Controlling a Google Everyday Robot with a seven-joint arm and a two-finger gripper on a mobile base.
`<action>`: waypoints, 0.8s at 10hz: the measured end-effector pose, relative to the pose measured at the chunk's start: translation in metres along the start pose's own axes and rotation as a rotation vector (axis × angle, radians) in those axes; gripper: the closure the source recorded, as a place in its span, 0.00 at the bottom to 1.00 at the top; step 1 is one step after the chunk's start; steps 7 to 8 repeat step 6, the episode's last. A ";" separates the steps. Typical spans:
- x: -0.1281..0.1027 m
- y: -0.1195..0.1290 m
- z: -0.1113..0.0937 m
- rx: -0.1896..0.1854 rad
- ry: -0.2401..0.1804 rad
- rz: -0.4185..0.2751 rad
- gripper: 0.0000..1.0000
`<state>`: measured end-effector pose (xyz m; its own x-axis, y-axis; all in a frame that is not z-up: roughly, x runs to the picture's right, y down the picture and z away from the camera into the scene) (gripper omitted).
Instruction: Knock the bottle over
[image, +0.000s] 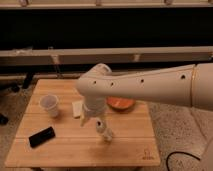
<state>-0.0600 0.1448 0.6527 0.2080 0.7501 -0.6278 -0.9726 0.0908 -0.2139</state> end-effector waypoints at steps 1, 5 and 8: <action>-0.003 -0.001 -0.001 -0.002 -0.006 0.002 0.35; -0.007 -0.004 0.000 -0.002 -0.002 -0.004 0.35; -0.009 -0.003 0.000 -0.004 -0.004 -0.005 0.35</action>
